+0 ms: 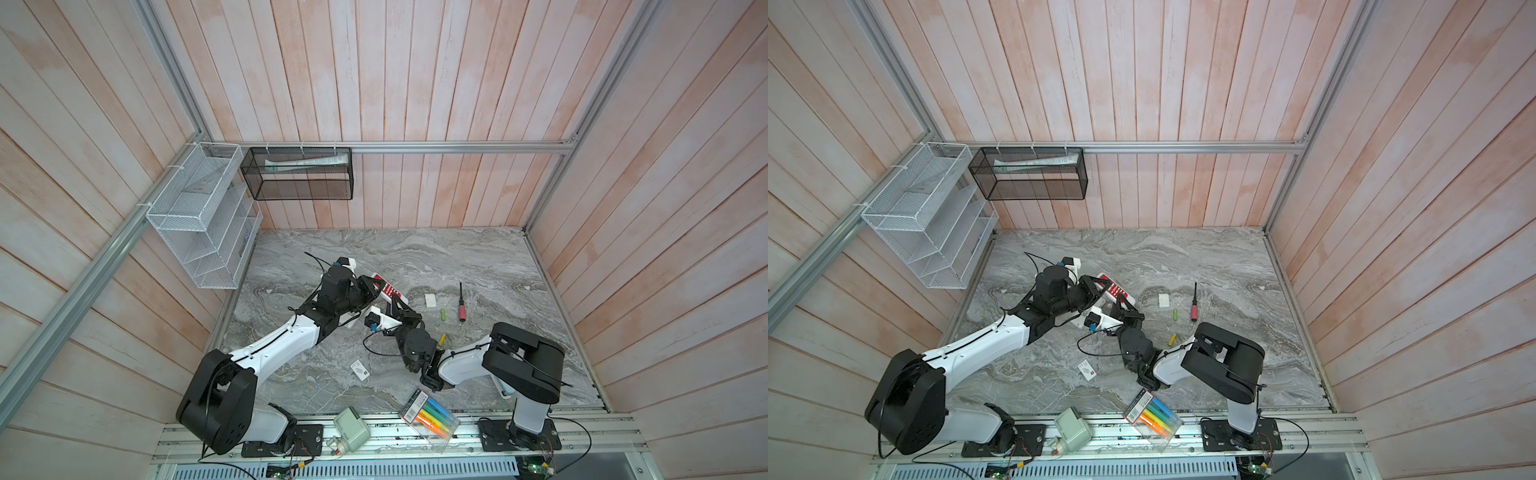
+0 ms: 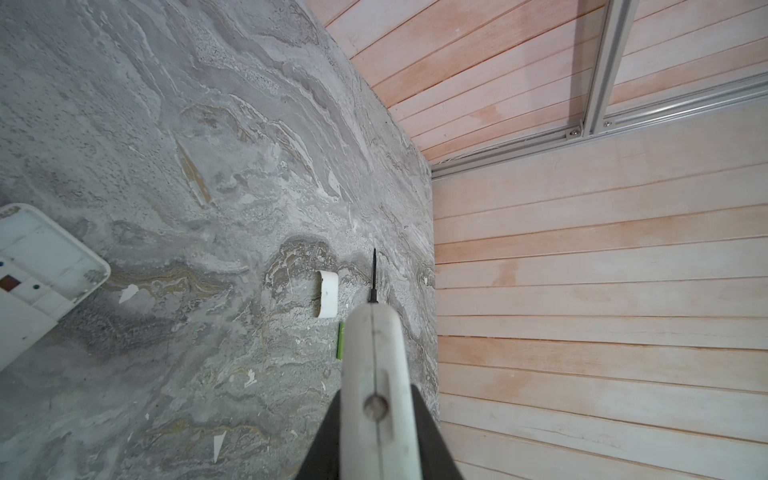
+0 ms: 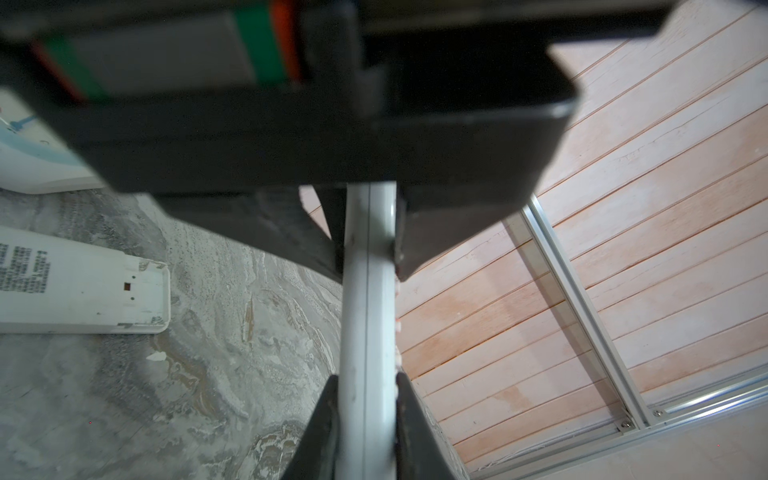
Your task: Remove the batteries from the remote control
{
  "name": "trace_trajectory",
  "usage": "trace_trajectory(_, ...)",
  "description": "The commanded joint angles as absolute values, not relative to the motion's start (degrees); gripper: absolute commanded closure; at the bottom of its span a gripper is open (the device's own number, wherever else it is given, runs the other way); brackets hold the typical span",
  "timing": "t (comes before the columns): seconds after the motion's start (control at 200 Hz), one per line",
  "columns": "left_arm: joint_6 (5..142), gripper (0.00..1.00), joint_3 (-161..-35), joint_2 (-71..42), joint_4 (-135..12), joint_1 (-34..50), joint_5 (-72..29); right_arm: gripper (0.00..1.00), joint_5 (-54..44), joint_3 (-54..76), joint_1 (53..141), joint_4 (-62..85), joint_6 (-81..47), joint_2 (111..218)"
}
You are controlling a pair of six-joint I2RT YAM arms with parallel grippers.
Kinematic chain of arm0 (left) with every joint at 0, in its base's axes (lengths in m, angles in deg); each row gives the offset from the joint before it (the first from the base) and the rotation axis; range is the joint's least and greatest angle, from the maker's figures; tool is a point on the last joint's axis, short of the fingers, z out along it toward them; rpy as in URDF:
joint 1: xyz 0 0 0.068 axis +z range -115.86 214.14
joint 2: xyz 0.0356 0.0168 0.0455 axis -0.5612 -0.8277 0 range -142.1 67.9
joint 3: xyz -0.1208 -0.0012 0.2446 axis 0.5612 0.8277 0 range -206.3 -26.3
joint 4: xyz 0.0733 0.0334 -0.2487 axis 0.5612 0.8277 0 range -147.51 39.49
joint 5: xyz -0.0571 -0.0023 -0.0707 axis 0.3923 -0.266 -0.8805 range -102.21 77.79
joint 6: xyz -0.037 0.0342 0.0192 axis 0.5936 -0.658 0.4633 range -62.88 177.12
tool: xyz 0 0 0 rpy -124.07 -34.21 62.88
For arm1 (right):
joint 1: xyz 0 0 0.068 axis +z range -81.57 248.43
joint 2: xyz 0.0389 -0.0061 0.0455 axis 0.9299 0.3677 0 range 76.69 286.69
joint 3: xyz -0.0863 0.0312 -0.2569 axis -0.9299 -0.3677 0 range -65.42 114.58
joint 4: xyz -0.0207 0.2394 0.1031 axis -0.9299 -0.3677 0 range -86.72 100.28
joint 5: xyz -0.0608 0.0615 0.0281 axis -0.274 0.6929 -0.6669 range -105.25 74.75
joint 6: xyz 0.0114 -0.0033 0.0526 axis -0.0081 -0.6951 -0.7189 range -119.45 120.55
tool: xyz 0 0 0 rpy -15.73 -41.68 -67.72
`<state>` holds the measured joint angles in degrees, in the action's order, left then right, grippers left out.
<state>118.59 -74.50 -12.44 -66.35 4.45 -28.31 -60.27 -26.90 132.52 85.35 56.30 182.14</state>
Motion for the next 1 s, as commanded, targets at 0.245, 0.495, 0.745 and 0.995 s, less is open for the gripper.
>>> trace_trajectory(0.245, 115.3, 0.14, -72.3, -9.8, -69.5, 5.9, -29.0, 1.00, -59.9, -26.8, 132.7, 86.0, 52.5, 180.8)
trace_trajectory(0.495, 108.4, 0.00, -72.1, -6.6, -65.4, 11.4, -27.7, 1.00, -53.9, -28.5, 130.7, 68.2, 38.0, 172.6)
trace_trajectory(0.745, 88.9, 0.00, -71.6, -2.3, -62.3, 14.9, -24.4, 1.00, -32.0, -26.7, 124.2, 41.2, 21.1, 160.6)
trace_trajectory(0.995, 69.5, 0.01, -68.8, 2.6, -65.4, 15.3, -27.1, 1.00, -7.8, -21.7, 114.4, 23.3, 14.0, 154.5)
